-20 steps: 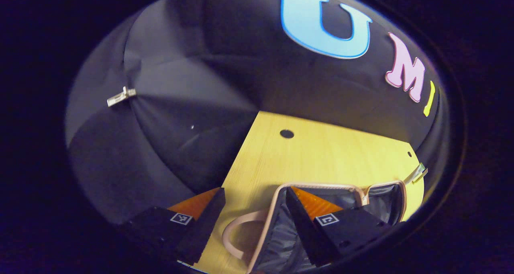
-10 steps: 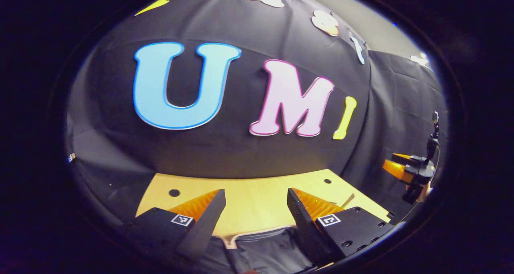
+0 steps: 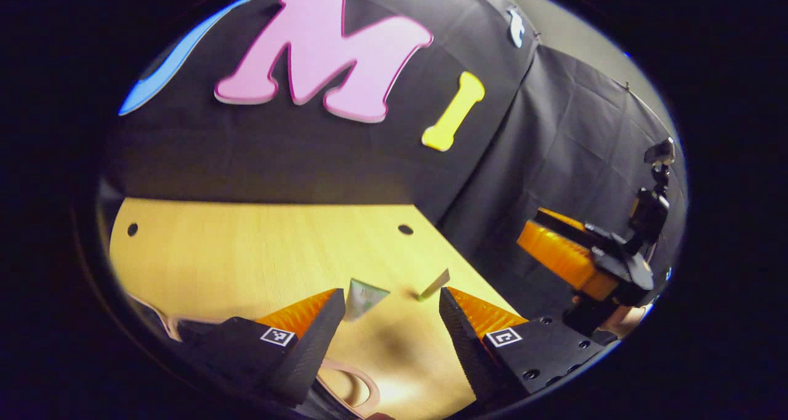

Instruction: First open the suitcase, pack the skin care products into it, and then close the suitcase.

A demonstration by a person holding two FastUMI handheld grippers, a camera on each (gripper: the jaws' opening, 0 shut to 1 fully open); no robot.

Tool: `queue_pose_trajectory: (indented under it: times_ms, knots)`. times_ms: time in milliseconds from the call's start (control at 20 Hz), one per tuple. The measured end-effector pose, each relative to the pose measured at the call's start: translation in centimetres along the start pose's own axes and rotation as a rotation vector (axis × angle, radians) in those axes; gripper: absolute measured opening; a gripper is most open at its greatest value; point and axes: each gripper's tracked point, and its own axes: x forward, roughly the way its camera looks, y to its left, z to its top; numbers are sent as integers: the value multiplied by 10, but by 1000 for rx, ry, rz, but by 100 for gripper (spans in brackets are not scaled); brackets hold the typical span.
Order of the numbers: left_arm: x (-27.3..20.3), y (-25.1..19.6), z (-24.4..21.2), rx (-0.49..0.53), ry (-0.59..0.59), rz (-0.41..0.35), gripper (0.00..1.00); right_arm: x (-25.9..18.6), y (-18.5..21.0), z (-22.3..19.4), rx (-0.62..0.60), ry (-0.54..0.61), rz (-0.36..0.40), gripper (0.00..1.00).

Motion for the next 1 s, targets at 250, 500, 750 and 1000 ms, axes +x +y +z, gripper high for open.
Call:
queue_pose_trajectory:
  times_ms: [250,500,750,1000]
  knots:
    - [51,19,-44,-122,146,150,97,6,-22,-50,-1,102,26,96]
    - [86,39,-55,-26,223,233,97,18,-36,-108,20,217,59,96]
    - [101,42,-59,0,245,252,50,52,-48,-181,70,358,68,96]
    - [69,23,-41,-50,204,224,47,99,-61,-239,123,464,36,94]
